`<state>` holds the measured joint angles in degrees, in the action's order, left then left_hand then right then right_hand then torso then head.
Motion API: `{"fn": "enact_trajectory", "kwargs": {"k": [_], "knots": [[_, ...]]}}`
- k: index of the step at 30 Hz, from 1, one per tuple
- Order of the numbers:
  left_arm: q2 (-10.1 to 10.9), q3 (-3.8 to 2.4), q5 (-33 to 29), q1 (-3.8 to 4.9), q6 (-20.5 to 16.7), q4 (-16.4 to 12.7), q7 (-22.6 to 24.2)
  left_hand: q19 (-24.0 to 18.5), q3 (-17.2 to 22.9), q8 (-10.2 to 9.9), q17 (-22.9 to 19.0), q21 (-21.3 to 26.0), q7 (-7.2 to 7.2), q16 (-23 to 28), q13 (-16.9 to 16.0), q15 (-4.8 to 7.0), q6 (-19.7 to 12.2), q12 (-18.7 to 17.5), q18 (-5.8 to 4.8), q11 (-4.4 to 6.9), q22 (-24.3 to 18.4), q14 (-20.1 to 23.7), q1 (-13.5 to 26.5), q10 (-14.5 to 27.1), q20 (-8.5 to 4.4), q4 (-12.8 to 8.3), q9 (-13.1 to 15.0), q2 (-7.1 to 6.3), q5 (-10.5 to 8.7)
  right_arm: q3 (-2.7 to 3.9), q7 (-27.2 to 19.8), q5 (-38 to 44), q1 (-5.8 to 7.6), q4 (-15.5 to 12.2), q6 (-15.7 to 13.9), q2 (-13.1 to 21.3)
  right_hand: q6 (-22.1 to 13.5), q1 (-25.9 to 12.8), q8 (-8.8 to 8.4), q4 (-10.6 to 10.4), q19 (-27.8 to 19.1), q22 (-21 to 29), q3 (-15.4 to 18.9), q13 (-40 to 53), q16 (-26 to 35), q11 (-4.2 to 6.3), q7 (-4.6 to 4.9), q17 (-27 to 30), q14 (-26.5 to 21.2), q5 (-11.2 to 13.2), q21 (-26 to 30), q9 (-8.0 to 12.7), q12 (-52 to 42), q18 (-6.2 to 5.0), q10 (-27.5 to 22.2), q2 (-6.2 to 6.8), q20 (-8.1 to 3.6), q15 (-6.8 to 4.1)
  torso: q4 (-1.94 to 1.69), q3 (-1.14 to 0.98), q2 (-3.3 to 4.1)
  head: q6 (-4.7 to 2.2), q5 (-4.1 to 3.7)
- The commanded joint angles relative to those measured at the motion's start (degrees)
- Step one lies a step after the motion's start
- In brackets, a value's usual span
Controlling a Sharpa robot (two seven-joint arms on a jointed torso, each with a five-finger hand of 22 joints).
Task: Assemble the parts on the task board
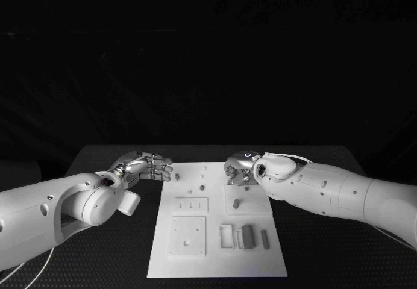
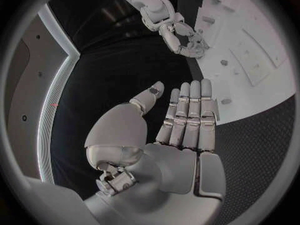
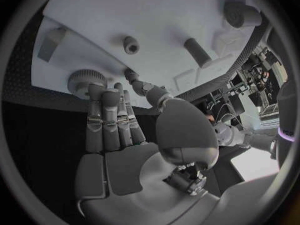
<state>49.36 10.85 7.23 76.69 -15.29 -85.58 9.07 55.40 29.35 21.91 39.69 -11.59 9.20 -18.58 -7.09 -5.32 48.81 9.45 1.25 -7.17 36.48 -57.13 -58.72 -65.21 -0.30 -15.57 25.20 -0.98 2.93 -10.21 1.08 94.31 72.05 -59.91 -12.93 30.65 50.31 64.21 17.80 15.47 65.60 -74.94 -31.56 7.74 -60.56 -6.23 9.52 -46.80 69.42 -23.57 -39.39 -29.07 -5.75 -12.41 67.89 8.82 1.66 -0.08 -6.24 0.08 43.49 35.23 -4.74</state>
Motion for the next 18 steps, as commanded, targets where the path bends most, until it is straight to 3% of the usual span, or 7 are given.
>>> {"fn": "enact_trajectory", "kwargs": {"k": [1, 12, 18], "knots": [[-0.07, -0.03, -0.41, 0.05, 0.9, -0.08, 0.33, 0.15, -0.1, -0.28, 0.07, 0.36, 0.47, 0.22, 0.05, -0.28, -0.13, -0.3, 1.04, -0.23, 0.06, -0.06, 0.36, -0.07, 0.18, 0.32, -0.06, -0.15, 0.02, -0.33, -0.59, -0.42, -0.55, -0.48, -1.52, 0.08, 0.14, -0.44, 0.1, -0.5, -0.07, -1.44, 0.11, 0.19, -0.42, 0.17, 0.01, 0.18, 0.0, 0.15, -0.31, -0.07, -0.23, -2.59, -0.03, 0.2, -0.25, -0.28, -0.01, -0.01, 0.08, -0.1, -0.06], [0.13, -0.03, -0.44, 0.05, 0.97, -0.17, 0.25, 0.14, -0.1, -0.3, 0.1, 0.4, 0.47, 0.27, 0.06, -0.28, -0.12, -0.38, 1.04, -0.23, 0.07, -0.06, 0.37, -0.1, 0.18, 0.33, -0.1, -0.16, 0.02, -0.31, -0.63, -0.71, -0.52, -2.16, -2.35, 1.1, -0.08, -0.61, -0.08, -1.06, -0.08, -1.41, 0.0, 0.73, -0.85, 0.09, 0.09, 0.54, 0.05, 0.14, -0.77, -0.16, -0.12, -2.59, -0.46, 0.44, -0.39, -0.21, 0.02, -0.02, 0.17, -0.2, -0.14], [0.18, -0.03, -0.44, 0.05, 1.01, -0.21, 0.2, 0.14, -0.1, -0.31, 0.12, 0.42, 0.46, 0.3, 0.07, -0.28, -0.12, -0.41, 1.04, -0.23, 0.07, -0.06, 0.36, -0.12, 0.18, 0.34, -0.12, -0.16, 0.02, -0.3, -0.35, -0.61, -0.51, -2.72, -1.27, 1.47, -0.01, -0.51, -0.06, -1.15, -0.07, -1.41, -0.08, 0.93, -1.01, 0.11, 0.07, 0.65, 0.06, 0.14, -0.92, -0.23, -0.15, -2.59, -0.5, 0.48, -0.45, -0.22, 0.01, -0.04, 0.21, -0.22, -0.24]]}}
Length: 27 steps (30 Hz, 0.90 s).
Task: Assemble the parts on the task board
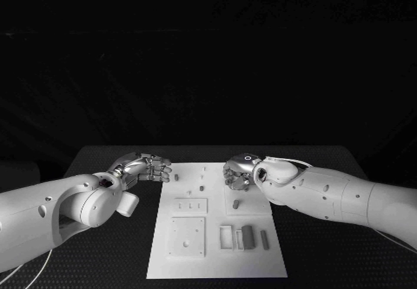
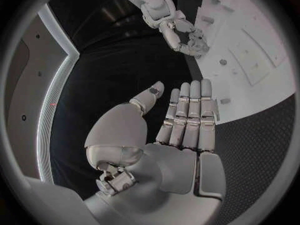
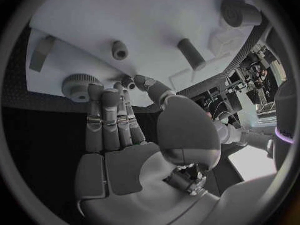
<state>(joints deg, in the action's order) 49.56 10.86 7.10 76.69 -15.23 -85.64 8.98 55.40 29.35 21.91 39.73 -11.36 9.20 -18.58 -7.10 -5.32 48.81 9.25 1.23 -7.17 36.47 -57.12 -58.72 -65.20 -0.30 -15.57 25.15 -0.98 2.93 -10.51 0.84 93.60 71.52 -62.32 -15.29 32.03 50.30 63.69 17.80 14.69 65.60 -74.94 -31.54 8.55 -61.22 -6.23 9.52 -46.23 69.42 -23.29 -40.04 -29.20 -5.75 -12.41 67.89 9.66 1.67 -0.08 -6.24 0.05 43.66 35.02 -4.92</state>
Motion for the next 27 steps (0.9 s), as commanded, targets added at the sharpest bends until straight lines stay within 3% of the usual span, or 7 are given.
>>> {"fn": "enact_trajectory", "kwargs": {"k": [1, 9, 17, 27], "knots": [[-0.01, -0.03, -0.32, 0.05, 0.96, -0.15, 0.26, 0.14, -0.1, -0.31, 0.08, 0.2, 0.46, 0.31, 0.07, -0.28, -0.12, -0.22, 1.06, -0.23, 0.08, -0.06, 0.36, -0.12, 0.18, 0.34, -0.07, -0.16, 0.02, 0.0, -0.11, 0.16, 0.02, -0.37, 1.57, 0.11, -0.01, 0.07, -0.06, -0.36, -0.08, -1.41, -0.12, 0.16, -0.38, 0.1, 0.07, 0.1, 0.06, -0.14, -0.29, -0.11, -0.15, -2.59, -0.5, -0.35, -0.48, -0.22, -0.01, -0.01, 0.05, 0.0, -0.08], [0.02, -0.03, -0.32, 0.05, 1.05, -0.14, 0.19, 0.14, -0.1, -0.32, 0.1, 0.21, 0.47, 0.34, 0.08, -0.28, -0.11, -0.26, 1.06, -0.23, 0.09, -0.07, 0.37, -0.14, 0.18, 0.35, -0.09, -0.15, 0.02, 0.01, -0.33, 0.36, 0.02, -0.59, 3.53, 0.05, -0.59, 0.49, -0.43, -0.12, -0.26, -1.39, -0.21, 0.62, -0.71, 0.03, 0.09, 0.41, -0.04, -0.12, -0.57, -0.08, -0.08, -2.59, -0.82, 0.03, -0.53, -0.14, -0.05, 0.05, 0.08, 0.07, -0.18], [-0.03, -0.03, -0.32, 0.05, 1.14, -0.08, 0.1, 0.13, -0.11, -0.33, 0.12, 0.24, 0.47, 0.37, 0.09, -0.28, -0.12, -0.32, 1.06, -0.24, 0.09, -0.06, 0.38, -0.15, 0.19, 0.35, -0.11, -0.18, 0.01, 0.0, -0.47, 0.1, 0.02, -0.52, 2.88, -0.33, -0.43, 0.48, -0.36, -0.28, -0.26, -1.39, -0.23, 0.91, -0.98, 0.03, 0.03, 0.53, -0.02, -0.12, -0.77, -0.18, -0.13, -2.59, -0.84, -0.3, -0.52, -0.14, -0.04, 0.03, 0.14, 0.07, -0.25], [-0.5, -0.02, -0.32, 0.04, 1.37, 0.43, 0.05, 0.12, -0.11, -0.36, 0.15, 0.27, 0.49, 0.44, 0.1, -0.3, -0.13, -0.41, 1.06, -0.25, 0.11, -0.06, 0.4, -0.16, 0.2, 0.38, -0.15, -0.15, 0.02, 0.0, -0.11, 0.31, 0.01, 1.43, 3.93, -2.01, -0.27, 0.25, -0.31, -0.65, -0.21, -1.38, -0.19, 1.3, -1.32, 0.08, 0.0, 0.71, 0.01, -0.12, -1.03, -0.28, -0.23, -2.59, -0.79, -0.7, -0.54, -0.2, -0.08, 0.11, 0.18, 0.22, -0.38]]}}
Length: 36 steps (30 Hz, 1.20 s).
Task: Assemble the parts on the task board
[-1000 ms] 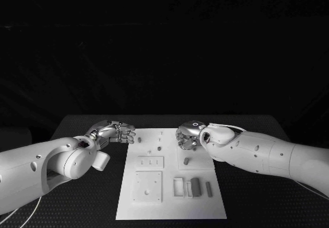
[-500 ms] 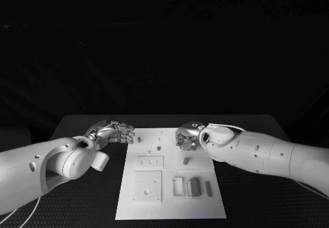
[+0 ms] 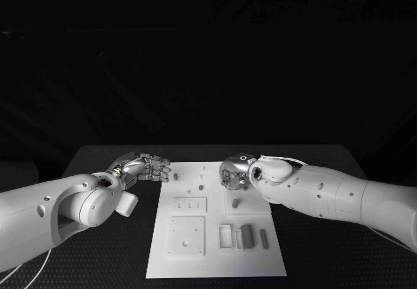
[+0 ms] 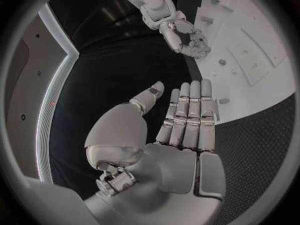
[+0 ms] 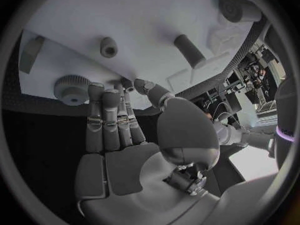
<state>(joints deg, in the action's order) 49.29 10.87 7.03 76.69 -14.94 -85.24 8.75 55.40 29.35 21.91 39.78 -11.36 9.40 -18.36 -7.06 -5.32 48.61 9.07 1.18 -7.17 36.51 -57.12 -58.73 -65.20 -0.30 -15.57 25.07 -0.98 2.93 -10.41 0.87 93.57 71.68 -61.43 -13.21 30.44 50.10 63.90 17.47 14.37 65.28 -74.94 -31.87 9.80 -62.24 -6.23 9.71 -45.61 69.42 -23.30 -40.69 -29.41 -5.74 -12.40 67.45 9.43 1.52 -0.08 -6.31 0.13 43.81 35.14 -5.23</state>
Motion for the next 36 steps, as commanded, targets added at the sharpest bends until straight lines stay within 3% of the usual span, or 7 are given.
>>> {"fn": "enact_trajectory", "kwargs": {"k": [1, 11, 19, 26, 36], "knots": [[-0.28, -0.02, -0.25, 0.04, 1.11, 0.06, 0.28, 0.12, -0.11, -0.37, 0.11, 0.28, 0.3, 0.23, 0.07, -0.3, 0.07, -0.25, 1.11, -0.26, 0.07, -0.06, 0.4, -0.17, 0.2, 0.39, -0.08, -0.15, 0.02, -0.1, -0.11, 0.41, -0.15, 0.77, 1.89, -0.61, 0.31, 0.01, 0.23, -0.58, 0.2, -1.39, 0.04, 0.23, -0.42, 0.21, -0.25, 0.11, 0.08, -0.11, -0.47, -0.17, -0.47, -2.6, 0.06, -1.2, -0.41, -0.29, 0.0, 0.01, 0.03, 0.1, -0.08], [-0.52, -0.02, -0.25, 0.04, 1.25, 0.23, 0.25, 0.12, -0.11, -0.38, 0.13, 0.3, 0.3, 0.27, 0.07, -0.3, 0.07, -0.3, 1.11, -0.26, 0.08, -0.06, 0.4, -0.19, 0.2, 0.4, -0.1, -0.13, 0.02, -0.1, 0.55, 0.64, -0.16, 1.89, 1.32, -2.2, 1.22, -0.35, 0.56, -0.8, 0.25, -1.4, 0.22, 1.26, -1.23, 0.66, -0.52, 0.41, 0.12, -0.11, -1.18, -0.46, -1.03, -2.6, 0.84, -2.22, -0.61, -0.75, -0.02, 0.02, 0.03, 0.2, -0.14], [-0.51, -0.02, -0.25, 0.04, 1.31, 0.24, 0.19, 0.12, -0.1, -0.39, 0.15, 0.32, 0.3, 0.29, 0.08, -0.3, 0.07, -0.34, 1.11, -0.26, 0.09, -0.06, 0.38, -0.2, 0.2, 0.4, -0.12, -0.12, 0.02, -0.11, 1.47, 2.08, -0.17, 2.49, 3.3, -2.55, 1.95, -0.36, 0.78, -0.7, 0.27, -1.4, 0.19, 2.17, -1.93, 0.99, -0.85, 0.66, 0.14, -0.14, -1.78, -0.69, -1.42, -2.6, 1.39, -2.39, -0.83, -1.07, -0.01, 0.01, 0.05, 0.15, -0.08], [-0.52, -0.02, -0.25, 0.04, 1.38, 0.28, 0.13, 0.12, -0.1, -0.39, 0.17, 0.33, 0.3, 0.32, 0.08, -0.31, 0.08, -0.37, 1.11, -0.26, 0.1, -0.07, 0.38, -0.22, 0.21, 0.4, -0.13, -0.11, 0.02, -0.12, 2.21, 3.16, -0.22, 2.98, 0.94, -3.11, 3.34, 1.73, 1.14, 1.42, 0.3, -1.4, -1.05, 4.17, -2.93, 1.66, -1.36, 1.03, -0.02, -0.2, -2.95, -1.12, -2.43, -2.6, 2.72, -3.85, -1.07, -1.72, 0.05, -0.04, 0.11, 0.17, -0.04], [-0.64, -0.02, -0.25, 0.04, 1.33, 0.4, 0.14, 0.12, -0.1, -0.4, 0.19, 0.35, 0.29, 0.35, 0.09, -0.31, 0.08, -0.42, 1.12, -0.27, 0.1, -0.07, 0.37, -0.23, 0.21, 0.39, -0.15, -0.1, 0.02, -0.11, 2.81, 3.17, -0.23, 2.92, -1.01, -3.8, 5.4, 0.61, 1.69, 0.86, 0.79, -1.37, -1.37, 6.47, -4.14, 2.37, -2.13, 1.5, 0.63, -0.16, -4.44, -1.71, -3.35, -2.6, 4.0, -4.86, -1.39, -2.4, -0.01, -0.01, 0.1, 0.12, -0.05]]}}
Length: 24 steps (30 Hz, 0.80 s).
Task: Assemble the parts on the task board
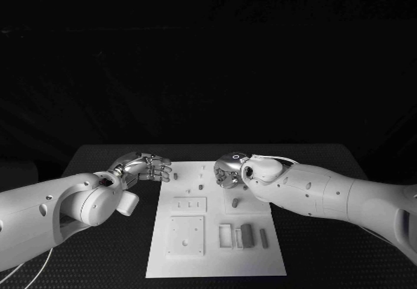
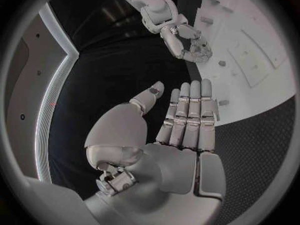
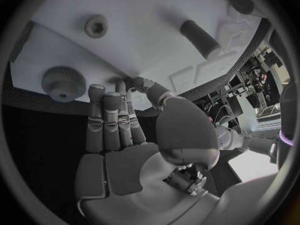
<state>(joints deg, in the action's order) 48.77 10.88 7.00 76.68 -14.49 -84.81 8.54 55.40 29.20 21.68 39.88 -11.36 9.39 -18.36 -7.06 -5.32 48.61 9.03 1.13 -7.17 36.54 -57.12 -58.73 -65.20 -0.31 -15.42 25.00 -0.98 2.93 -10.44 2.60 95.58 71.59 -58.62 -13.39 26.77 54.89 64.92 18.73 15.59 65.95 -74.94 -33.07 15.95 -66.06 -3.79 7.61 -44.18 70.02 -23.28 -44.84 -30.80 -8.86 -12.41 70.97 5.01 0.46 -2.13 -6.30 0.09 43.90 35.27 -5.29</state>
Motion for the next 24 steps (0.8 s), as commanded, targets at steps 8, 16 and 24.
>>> {"fn": "enact_trajectory", "kwargs": {"k": [8, 16, 24], "knots": [[-0.2, -0.03, -0.22, 0.05, 0.84, 0.08, 0.4, 0.12, 0.06, -0.18, 0.11, 0.37, 0.3, 0.37, 0.1, -0.31, 0.08, -0.41, 1.17, -0.27, 0.08, -0.07, 0.35, -0.25, 0.21, 0.23, -0.1, -0.1, 0.02, -0.04, 2.22, 0.74, -0.13, 0.84, -3.93, -0.4, 2.51, -0.66, 0.94, -0.05, 0.87, -1.45, -0.77, 2.02, -2.25, 0.72, -0.81, -0.26, 0.76, -0.24, -2.08, -0.83, -0.97, -2.59, 1.96, -3.01, -1.01, -1.15, 0.01, 0.04, 0.01, -0.22, 0.15], [-0.3, -0.03, -0.22, 0.05, 0.8, 0.11, 0.41, 0.12, 0.06, -0.19, 0.12, 0.38, 0.3, 0.4, 0.11, -0.31, 0.08, -0.45, 1.18, -0.27, 0.09, -0.08, 0.32, -0.26, 0.21, 0.21, -0.11, -0.09, 0.02, 0.6, 2.84, -0.47, -0.1, 1.57, -6.33, -1.1, 3.5, -0.39, 0.66, -1.49, 0.99, -1.37, -4.85, 3.33, -3.56, 1.01, -1.12, -0.37, 0.69, -0.27, -3.46, -0.88, -0.96, -2.59, 2.53, -1.89, -1.37, -1.43, -0.02, 0.06, 0.0, -0.45, 0.34], [-0.58, -0.03, -0.22, 0.05, 0.84, 0.3, 0.41, 0.12, 0.07, -0.2, 0.14, 0.39, 0.3, 0.42, 0.11, -0.31, 0.08, -0.49, 1.18, -0.27, 0.1, -0.08, 0.29, -0.29, 0.21, 0.19, -0.13, -0.08, 0.02, 1.04, 2.93, -1.24, -0.1, 4.41, -7.62, -3.66, 3.67, -0.46, 0.65, -1.55, 1.0, -1.36, -5.11, 3.56, -3.73, 1.07, -1.18, -0.36, 0.7, -0.23, -3.68, -0.93, -0.97, -2.59, 2.66, -1.73, -1.43, -1.49, -0.01, 0.05, 0.03, -0.92, 0.4]]}}
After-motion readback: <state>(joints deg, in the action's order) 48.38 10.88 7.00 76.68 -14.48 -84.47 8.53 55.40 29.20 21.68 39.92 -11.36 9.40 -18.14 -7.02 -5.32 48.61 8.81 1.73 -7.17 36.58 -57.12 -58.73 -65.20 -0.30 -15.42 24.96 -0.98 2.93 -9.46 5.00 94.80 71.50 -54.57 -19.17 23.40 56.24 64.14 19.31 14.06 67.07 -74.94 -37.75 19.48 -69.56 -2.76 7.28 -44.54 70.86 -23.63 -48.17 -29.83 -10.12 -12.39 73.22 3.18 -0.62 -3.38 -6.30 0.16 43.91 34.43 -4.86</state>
